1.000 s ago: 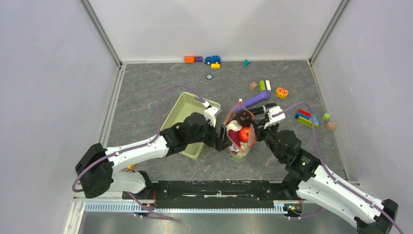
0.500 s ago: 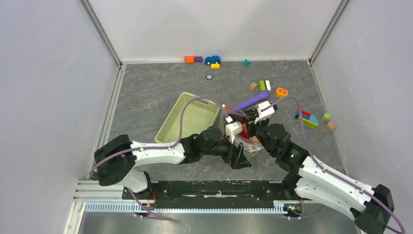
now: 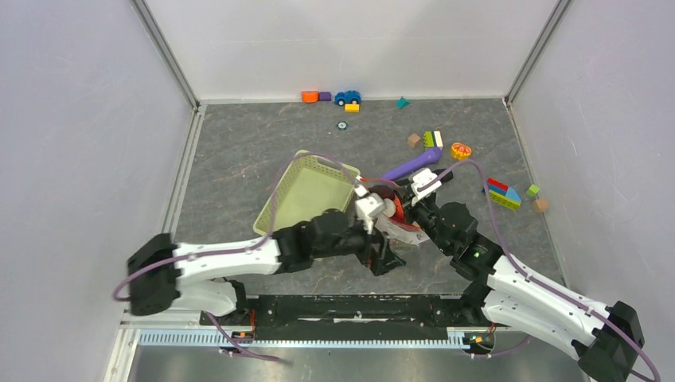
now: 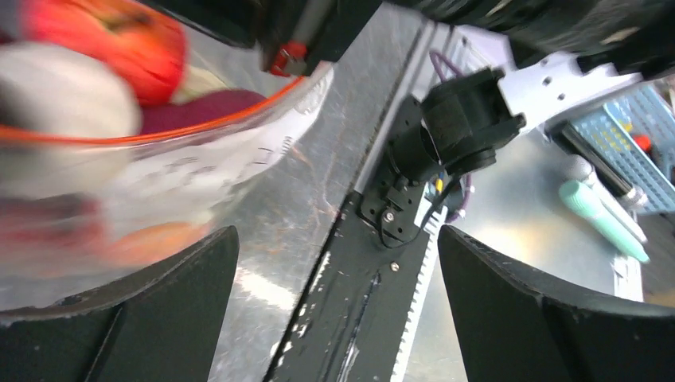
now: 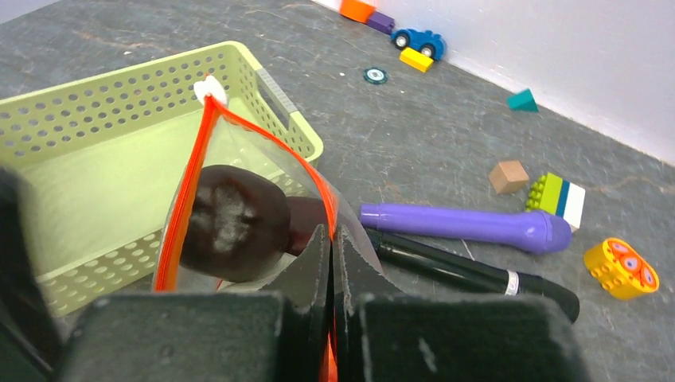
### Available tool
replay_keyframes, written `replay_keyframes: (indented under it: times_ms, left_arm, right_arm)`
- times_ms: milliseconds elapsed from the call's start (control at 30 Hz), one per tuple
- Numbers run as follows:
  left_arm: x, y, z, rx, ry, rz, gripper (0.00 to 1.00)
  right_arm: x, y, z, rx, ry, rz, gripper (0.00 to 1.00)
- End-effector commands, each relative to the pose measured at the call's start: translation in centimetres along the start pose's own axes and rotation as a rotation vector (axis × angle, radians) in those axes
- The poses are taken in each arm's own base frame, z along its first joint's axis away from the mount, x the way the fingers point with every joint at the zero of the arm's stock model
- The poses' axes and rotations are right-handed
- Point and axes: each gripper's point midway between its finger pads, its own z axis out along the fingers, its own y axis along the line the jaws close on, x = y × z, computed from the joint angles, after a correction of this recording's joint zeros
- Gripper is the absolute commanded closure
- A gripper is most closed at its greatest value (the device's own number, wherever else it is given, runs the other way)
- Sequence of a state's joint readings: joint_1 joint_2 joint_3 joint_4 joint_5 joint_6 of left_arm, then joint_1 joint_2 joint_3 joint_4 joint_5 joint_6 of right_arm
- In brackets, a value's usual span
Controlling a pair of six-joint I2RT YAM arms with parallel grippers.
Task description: Place the food in the zip-top bag and seal the zipper
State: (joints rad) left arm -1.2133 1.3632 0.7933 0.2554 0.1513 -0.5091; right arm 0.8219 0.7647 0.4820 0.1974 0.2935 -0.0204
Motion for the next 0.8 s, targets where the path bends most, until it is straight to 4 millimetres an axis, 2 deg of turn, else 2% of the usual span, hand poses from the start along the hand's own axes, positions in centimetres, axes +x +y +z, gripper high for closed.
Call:
replay_keyframes:
  times_ms: [0,33,133,200,267,333,433,600,767]
  left_arm:
    - [-4.3,3.5,-6.9,-0.262,-0.200,0.141,0.00]
    - [-4.8,4.7,-8.8,-0.342,-0.241,0.136,0.00]
    - [-5.8,6.7,-13.6,-0.462,-0.318,0.117,0.00]
    - [-6.3,7.9,-15.9,-0.505,-0.370,0.113,0.00]
    - [-6.4,9.2,-17.2,-0.516,-0.396,0.135,0.00]
    - [-6.8,10.0,-17.3,-0.488,-0.402,0.158,0.00]
    - [-7.8,11.0,-16.6,-0.396,-0.426,0.220,0.00]
    - [-9.0,15.2,-15.6,-0.386,-0.418,0.333,0.00]
    - [-10.9,15.4,-12.9,-0.164,-0.354,0.404,0.06]
  right_arm:
    - [-2.2,1.0,0.0,-0.094,-0.116,-0.088,1.00]
    - [-2.4,1.0,0.0,-0.101,-0.128,-0.094,1.00]
    - [-2.7,1.4,0.2,-0.153,-0.153,-0.112,1.00]
    - [-2.9,1.8,0.2,-0.200,-0.166,-0.127,1.00]
    - [-3.2,2.0,0.4,-0.248,-0.178,-0.132,1.00]
    - [-3.6,2.2,0.5,-0.297,-0.187,-0.136,1.00]
    - [-4.1,2.4,0.6,-0.360,-0.192,-0.130,1.00]
    - [-3.7,2.6,1.0,-0.476,-0.157,-0.115,1.00]
    - [-3.1,2.8,1.9,-0.546,-0.108,-0.083,1.00]
